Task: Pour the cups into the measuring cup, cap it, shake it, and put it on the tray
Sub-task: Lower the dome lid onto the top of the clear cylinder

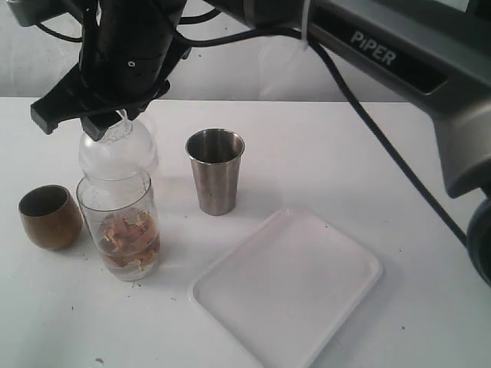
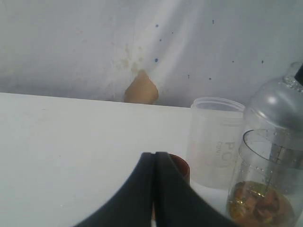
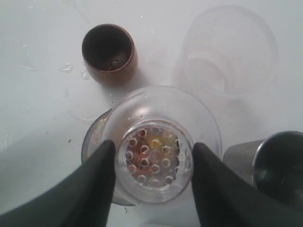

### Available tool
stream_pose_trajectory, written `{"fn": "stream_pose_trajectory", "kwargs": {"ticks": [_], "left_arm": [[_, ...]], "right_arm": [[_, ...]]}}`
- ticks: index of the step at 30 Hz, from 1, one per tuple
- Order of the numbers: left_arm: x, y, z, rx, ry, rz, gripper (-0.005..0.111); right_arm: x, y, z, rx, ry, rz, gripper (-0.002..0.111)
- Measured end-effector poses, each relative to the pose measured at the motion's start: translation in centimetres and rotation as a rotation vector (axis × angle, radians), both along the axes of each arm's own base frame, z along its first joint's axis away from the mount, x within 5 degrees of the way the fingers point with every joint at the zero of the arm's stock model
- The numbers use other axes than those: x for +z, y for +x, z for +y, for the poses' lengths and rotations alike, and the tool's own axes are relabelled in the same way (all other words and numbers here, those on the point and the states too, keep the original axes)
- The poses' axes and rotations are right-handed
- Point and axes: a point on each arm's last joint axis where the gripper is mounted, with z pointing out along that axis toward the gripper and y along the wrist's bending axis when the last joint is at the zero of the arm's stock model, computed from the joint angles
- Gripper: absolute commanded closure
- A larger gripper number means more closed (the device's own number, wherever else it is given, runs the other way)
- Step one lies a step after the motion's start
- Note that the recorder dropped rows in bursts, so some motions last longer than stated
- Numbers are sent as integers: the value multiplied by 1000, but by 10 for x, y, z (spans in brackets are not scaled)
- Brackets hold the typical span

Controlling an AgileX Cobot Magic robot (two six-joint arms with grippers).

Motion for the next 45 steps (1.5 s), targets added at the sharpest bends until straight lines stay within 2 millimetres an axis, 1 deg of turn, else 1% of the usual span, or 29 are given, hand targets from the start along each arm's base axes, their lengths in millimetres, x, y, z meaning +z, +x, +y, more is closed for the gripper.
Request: {"fn": "stream_pose_trajectory", "kwargs": {"ticks": [15,31,39,45], "left_arm": [[0,0,0,0,0,0,107],[0,0,0,0,0,0,107],[0,0,0,0,0,0,107],[0,0,0,0,0,0,107]], "right_arm": [[-11,2,7,10,16,48,108],[-11,2,8,12,22,52,108],[2,-4,5,20,60,52,108],[2,-5,5,21,65,55,108]]}}
